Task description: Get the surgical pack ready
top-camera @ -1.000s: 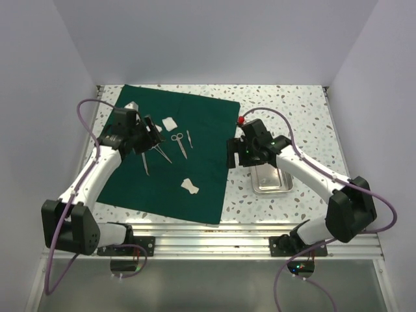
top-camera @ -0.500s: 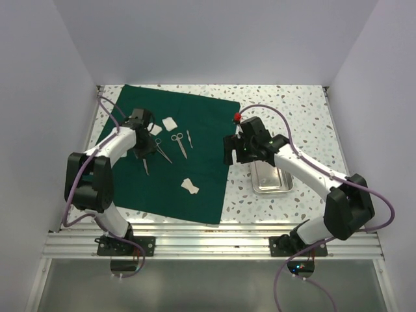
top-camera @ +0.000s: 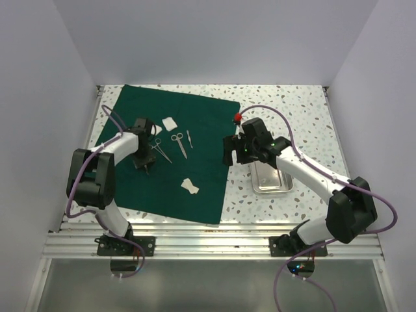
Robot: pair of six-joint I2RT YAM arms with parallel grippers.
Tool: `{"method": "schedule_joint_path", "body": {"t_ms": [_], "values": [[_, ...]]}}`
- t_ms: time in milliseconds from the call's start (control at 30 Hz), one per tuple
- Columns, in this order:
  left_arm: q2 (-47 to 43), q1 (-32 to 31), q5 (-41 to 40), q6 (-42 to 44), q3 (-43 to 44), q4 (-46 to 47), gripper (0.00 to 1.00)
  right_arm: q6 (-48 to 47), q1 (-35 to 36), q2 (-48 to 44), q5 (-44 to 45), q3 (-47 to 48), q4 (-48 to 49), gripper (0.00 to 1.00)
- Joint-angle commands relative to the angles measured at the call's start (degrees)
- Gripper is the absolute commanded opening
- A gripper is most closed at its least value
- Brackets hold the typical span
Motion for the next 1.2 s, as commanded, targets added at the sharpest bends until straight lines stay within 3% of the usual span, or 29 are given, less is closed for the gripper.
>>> {"method": "schedule_joint_path", "body": {"t_ms": [0,200,300,433,500,633,767,1167], "values": [[0.8,0.1,-0.5,-0.3,-1.3,2.5,0.39,-1.0,0.3,-2.3,-0.3,-0.5,2.6,0.88],[-0.8,0.1,0.3,0.1,-2.5,2.8,0.08,-1.7,0.3,-1.9,-2.2,0.0,2.3,0.88],[-5.4,0.1,1.9,0.7,-2.5,1.8,0.00,-1.5,0.3,-0.3,-4.3,0.6,2.3,0.87],[-12.4,-2.0,6.7,4.6,-3.2,1.3,0.00,1.2,0.3,2.5,-12.8,2.1,5.4,0.86],[-16.0,-3.5,12.7,6.4,-3.9,2.1,0.00,4.4,0.3,4.3,-19.4,2.0,8.5,0.86],[-21.0,-8.7,24.8,8.4,-8.9,8.6,0.00,11.8,0.8,7.6,-24.9,2.5,16.8,0.86],[-24.6,-11.2,35.3,6.7,-14.8,15.1,0.00,19.1,2.3,9.5,-24.1,3.1,22.4,0.85],[-31.9,-16.5,39.3,2.9,-21.8,22.6,0.00,26.8,7.8,16.5,-20.6,3.4,28.3,0.70]]}}
